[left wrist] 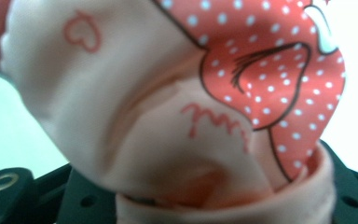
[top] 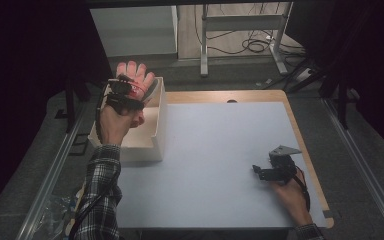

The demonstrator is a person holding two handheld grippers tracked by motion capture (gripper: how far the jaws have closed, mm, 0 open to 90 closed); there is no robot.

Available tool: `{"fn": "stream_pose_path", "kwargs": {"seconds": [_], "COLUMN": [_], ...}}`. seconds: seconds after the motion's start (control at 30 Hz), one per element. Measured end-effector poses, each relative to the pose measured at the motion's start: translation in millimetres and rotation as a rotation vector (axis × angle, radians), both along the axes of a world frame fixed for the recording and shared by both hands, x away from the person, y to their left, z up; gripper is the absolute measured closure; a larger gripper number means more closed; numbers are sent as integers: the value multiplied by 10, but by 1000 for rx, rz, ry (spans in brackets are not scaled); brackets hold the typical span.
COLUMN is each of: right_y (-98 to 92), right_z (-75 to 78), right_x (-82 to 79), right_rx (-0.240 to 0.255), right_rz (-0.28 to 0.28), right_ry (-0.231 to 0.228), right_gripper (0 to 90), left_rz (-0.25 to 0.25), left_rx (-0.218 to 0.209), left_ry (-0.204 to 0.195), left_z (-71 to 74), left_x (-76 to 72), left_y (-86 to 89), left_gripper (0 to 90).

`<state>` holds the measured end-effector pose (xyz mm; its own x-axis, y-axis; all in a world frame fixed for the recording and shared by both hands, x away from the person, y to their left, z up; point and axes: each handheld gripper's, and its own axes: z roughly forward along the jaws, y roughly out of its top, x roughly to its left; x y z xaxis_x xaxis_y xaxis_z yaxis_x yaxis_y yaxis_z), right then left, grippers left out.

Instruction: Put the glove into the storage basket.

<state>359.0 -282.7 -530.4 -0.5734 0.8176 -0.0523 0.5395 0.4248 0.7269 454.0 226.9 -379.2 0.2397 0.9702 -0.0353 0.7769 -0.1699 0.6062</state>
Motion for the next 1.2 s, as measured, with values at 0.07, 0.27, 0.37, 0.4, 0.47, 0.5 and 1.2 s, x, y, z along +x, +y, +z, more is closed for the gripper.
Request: {"fn": "stream_pose_path", "kwargs": {"seconds": [0.07,0.27,0.37,0.4,0.47,0.5,1.2], "right_y": [0,-1,0,-1,0,0,-1], "right_z": [0,0,0,0,0,0,-1], "right_x": [0,0,0,0,0,0,0], "right_rx": [0,0,0,0,0,0,0], "right_rz": [0,0,0,0,0,0,1], "right_ry": [0,0,0,0,0,0,-1], "right_gripper": [182,182,182,182,182,182,182], "left_rz": [8,20,29,30,32,35,43], "left_rx": [4,24,29,28,36,40,95], "left_ry": [0,11,24,32,46,59,191], "left_z": [-66,-287,-415,-459,-543,-616,-1039], "left_x": [32,133,190,209,246,275,477], "left_y": [4,-20,-38,-43,-56,-67,-228], "left_gripper": [489,487,486,486,484,484,410]}}
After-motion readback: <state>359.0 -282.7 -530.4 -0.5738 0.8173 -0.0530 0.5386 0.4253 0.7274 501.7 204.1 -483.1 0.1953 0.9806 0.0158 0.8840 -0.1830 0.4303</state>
